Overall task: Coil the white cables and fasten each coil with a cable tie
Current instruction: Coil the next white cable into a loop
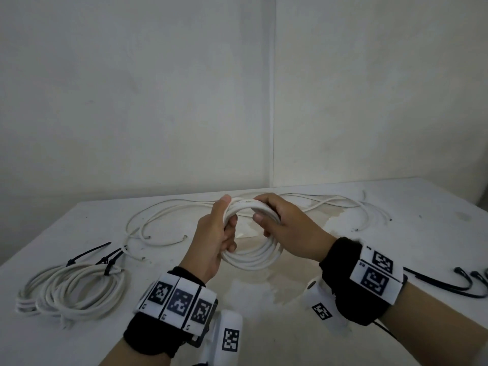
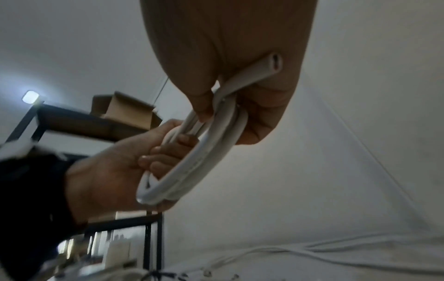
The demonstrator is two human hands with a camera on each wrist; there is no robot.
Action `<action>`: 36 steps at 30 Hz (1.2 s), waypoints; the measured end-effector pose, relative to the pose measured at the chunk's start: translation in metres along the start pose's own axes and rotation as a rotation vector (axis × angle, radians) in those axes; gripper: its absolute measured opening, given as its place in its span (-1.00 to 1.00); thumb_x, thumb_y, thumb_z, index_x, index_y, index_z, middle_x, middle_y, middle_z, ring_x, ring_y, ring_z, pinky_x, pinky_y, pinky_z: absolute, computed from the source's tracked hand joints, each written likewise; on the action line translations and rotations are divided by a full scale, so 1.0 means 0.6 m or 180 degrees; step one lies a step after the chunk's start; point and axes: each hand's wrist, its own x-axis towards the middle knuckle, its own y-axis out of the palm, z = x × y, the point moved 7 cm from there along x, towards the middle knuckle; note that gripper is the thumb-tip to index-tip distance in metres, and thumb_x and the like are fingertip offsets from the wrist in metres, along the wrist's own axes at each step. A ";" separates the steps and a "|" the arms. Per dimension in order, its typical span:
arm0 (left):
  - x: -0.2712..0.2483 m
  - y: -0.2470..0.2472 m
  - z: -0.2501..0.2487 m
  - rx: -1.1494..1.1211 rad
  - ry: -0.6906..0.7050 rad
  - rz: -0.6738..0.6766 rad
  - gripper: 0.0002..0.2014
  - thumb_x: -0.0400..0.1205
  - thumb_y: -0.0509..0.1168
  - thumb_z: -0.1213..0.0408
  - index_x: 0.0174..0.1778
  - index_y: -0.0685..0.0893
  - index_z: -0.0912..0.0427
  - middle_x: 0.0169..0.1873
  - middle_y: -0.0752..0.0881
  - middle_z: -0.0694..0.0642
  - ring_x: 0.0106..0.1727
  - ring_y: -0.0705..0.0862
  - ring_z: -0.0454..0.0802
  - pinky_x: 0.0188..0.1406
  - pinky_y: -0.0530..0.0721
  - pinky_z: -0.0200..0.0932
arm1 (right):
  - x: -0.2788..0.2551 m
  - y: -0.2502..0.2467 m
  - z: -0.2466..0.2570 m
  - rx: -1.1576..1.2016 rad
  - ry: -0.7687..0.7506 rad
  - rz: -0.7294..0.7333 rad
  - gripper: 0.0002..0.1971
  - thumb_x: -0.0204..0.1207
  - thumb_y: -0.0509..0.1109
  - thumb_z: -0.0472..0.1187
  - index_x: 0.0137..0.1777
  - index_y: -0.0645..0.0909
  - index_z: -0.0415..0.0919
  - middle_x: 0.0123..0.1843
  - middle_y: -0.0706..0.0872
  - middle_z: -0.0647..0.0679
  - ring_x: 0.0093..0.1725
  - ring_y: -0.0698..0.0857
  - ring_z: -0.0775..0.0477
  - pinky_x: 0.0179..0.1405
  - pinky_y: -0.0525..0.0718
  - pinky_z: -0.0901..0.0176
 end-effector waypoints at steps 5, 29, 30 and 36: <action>0.003 -0.003 -0.012 0.0132 0.0097 -0.0207 -0.52 0.68 0.07 0.00 -0.52 0.38 0.18 -0.77 0.23 -0.05 -0.73 0.19 -0.12 -0.68 0.27 -0.26 | 0.006 -0.003 0.000 0.0638 0.0107 -0.0084 -0.85 0.61 0.24 -0.29 0.15 0.53 -0.20 -0.25 0.55 0.03 -0.43 0.54 0.27 -0.32 0.57 0.44; -0.006 0.006 0.016 -0.0942 -0.0607 0.0411 -0.59 0.69 0.08 0.04 -0.38 0.50 0.24 -0.72 0.29 -0.03 -0.75 0.26 -0.15 -0.70 0.42 -0.29 | 0.010 -0.002 0.005 -0.0304 -0.0087 -0.0115 -0.82 0.65 0.18 -0.28 0.16 0.55 -0.22 -0.33 0.47 0.20 -0.41 0.52 0.38 -0.35 0.40 0.49; -0.004 0.007 0.015 -0.0948 -0.0555 0.0287 -0.59 0.68 0.09 0.04 -0.41 0.48 0.22 -0.74 0.26 -0.04 -0.76 0.21 -0.16 -0.73 0.34 -0.32 | 0.012 -0.001 0.010 -0.0295 -0.0139 -0.0115 -0.82 0.65 0.18 -0.29 0.17 0.55 -0.24 -0.33 0.47 0.22 -0.40 0.52 0.40 -0.34 0.41 0.50; -0.001 0.000 0.009 -0.1057 -0.0217 -0.0228 -0.57 0.69 0.07 0.07 -0.48 0.43 0.20 -0.78 0.23 -0.06 -0.78 0.16 -0.18 -0.76 0.19 -0.36 | 0.011 -0.009 -0.012 0.0938 0.0348 -0.0250 -0.69 0.64 0.18 -0.16 0.27 0.52 -0.34 -0.31 0.55 0.01 -0.48 0.54 0.24 -0.42 0.50 0.44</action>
